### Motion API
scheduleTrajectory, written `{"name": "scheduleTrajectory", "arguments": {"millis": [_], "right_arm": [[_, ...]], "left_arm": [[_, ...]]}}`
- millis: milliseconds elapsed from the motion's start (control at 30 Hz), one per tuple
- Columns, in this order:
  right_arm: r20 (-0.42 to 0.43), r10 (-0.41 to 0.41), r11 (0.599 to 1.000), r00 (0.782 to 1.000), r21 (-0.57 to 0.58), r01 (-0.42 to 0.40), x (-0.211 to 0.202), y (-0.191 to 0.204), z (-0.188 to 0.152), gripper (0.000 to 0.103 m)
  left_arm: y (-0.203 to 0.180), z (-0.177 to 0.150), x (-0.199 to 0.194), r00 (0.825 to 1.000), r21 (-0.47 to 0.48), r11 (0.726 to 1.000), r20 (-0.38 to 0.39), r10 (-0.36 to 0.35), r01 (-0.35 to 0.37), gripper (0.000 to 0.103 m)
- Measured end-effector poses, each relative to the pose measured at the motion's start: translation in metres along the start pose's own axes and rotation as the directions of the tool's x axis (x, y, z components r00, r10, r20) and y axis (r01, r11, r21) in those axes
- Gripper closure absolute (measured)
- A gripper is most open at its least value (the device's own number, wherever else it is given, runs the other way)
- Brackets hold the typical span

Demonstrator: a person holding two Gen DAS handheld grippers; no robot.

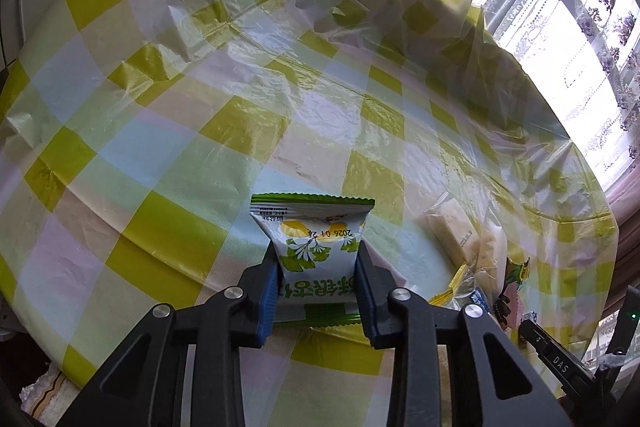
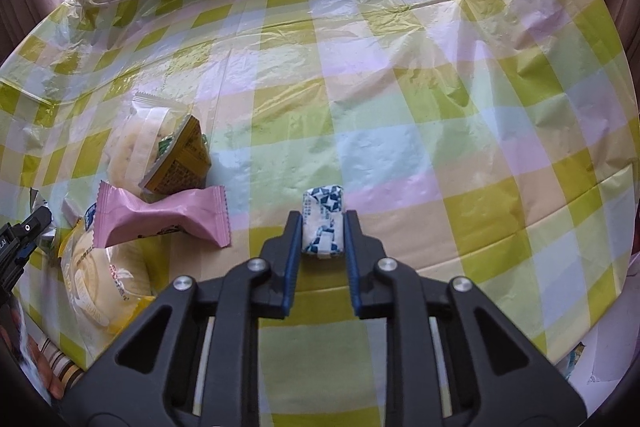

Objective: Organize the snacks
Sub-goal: 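Grasp the white green-trimmed packet with the left tool while the right tool grasps the small blue-white packet, then carry both packets over the white box and open both tools to drop them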

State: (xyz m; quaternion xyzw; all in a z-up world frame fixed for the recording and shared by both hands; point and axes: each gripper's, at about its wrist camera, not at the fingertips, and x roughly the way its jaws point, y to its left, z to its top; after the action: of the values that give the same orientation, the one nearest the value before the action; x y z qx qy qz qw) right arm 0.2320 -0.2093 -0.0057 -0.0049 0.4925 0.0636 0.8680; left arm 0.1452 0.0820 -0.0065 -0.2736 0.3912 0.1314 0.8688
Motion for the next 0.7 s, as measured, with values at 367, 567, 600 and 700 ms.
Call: {"name": "scheduleTrajectory", "arguments": {"millis": [367, 567, 600, 700], "right_arm": [[0.023, 0.012, 1.0, 1.0, -0.002, -0.012, -0.017, -0.006, -0.006, 0.079], [0.038, 0.017, 1.0, 0.999, 0.006, -0.017, -0.034, -0.015, -0.016, 0.079], [0.042, 0.019, 1.0, 0.999, 0.009, -0.02, -0.037, -0.017, -0.018, 0.079], [0.051, 0.025, 1.0, 0.998, 0.017, -0.026, -0.046, -0.022, -0.023, 0.079]], "left_arm": [[-0.011, -0.004, -0.021, 0.999, 0.024, 0.999, 0.029, -0.03, 0.029, 0.068], [-0.026, -0.011, -0.035, 0.998, 0.057, 0.997, 0.038, -0.056, 0.053, 0.068], [-0.029, -0.013, -0.038, 0.997, 0.063, 0.996, 0.039, -0.061, 0.058, 0.068], [-0.041, -0.018, -0.045, 0.996, 0.087, 0.993, 0.041, -0.083, 0.08, 0.068]]}}
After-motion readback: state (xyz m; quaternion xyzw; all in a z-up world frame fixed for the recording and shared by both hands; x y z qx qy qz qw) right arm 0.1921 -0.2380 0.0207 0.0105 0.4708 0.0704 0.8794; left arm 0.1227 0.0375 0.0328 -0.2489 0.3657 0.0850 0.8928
